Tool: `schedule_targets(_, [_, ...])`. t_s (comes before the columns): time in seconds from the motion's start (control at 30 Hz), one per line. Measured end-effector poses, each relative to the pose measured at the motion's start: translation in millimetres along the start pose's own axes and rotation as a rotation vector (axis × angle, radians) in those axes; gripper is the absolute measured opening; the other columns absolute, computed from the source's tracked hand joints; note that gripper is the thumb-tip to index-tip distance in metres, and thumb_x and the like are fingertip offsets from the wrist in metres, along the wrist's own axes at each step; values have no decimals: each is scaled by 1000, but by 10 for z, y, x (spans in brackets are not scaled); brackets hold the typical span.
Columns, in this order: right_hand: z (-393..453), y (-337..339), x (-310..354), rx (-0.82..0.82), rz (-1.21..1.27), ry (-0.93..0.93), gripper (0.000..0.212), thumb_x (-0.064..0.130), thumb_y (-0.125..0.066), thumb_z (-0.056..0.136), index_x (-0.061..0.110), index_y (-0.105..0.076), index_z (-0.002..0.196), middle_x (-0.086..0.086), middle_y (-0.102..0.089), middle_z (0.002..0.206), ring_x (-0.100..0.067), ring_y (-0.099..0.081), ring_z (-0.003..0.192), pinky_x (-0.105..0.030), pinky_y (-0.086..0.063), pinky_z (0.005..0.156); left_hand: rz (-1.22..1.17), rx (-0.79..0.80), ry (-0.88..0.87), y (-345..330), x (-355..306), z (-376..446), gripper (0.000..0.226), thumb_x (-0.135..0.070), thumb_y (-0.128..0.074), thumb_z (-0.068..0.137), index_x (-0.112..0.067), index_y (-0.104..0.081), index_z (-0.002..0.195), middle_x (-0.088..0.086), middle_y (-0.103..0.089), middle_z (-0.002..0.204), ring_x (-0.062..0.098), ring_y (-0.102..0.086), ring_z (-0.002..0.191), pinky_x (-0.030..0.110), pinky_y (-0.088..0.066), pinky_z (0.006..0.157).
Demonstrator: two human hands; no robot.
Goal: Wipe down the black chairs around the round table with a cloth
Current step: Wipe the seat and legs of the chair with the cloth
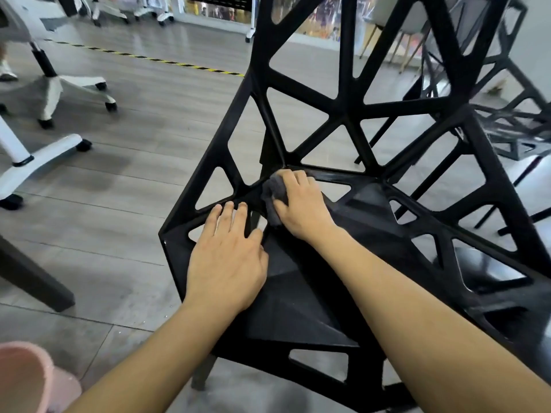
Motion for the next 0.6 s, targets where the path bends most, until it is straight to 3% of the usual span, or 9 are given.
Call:
schedule_targets(0.07, [-78,116,-182,35,-62,-36,49,26,-58,90,12,-47,136,-15,-51,127,-40,-49,111,-48,-43,94,-1,-13,4,-3,4,-4,44,-31,-34,90,-13,-73,99,23,-49,147,40,-42,138,50,-25,120])
schedule_targets(0.2, [-255,512,-981,-79,-263,-357,47,27,-58,92,6,-46,133,-20,-49,129,-43,-49,117,-50,-41,94,10,-24,-1,-6,-11,-10,44,-31,-33,90,-12,-73,97,23,-49,146,40,-43,138,50,-25,119])
schedule_targets(0.33, [-295,667,-1247,-84,-243,-495,47,22,-59,92,4,-45,132,-23,-47,132,-46,-46,119,-53,-40,98,15,-22,-3,-28,-9,12,47,-32,-30,91,-14,-72,104,22,-46,149,39,-39,141,50,-22,120])
schedule_targets(0.47, [-368,387,-624,34,-16,-261,45,26,-59,92,11,-48,133,-19,-48,132,-45,-46,118,-51,-40,101,24,-2,7,-26,8,-1,42,-31,-35,95,-15,-70,112,21,-41,153,38,-34,144,49,-18,122])
schedule_targets(0.6, [-663,293,32,143,192,-51,46,25,-61,94,20,-48,138,-8,-47,135,-31,-45,121,-43,-37,104,10,8,6,-37,10,17,43,-32,-37,95,-15,-70,115,20,-41,153,38,-33,144,48,-17,122])
Point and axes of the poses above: each hand's wrist, its own z-axis towards the middle knuckle, its own y-axis out of the back of the hand, x = y × z, the point moved 2 cm from there along z, towards the middle knuckle
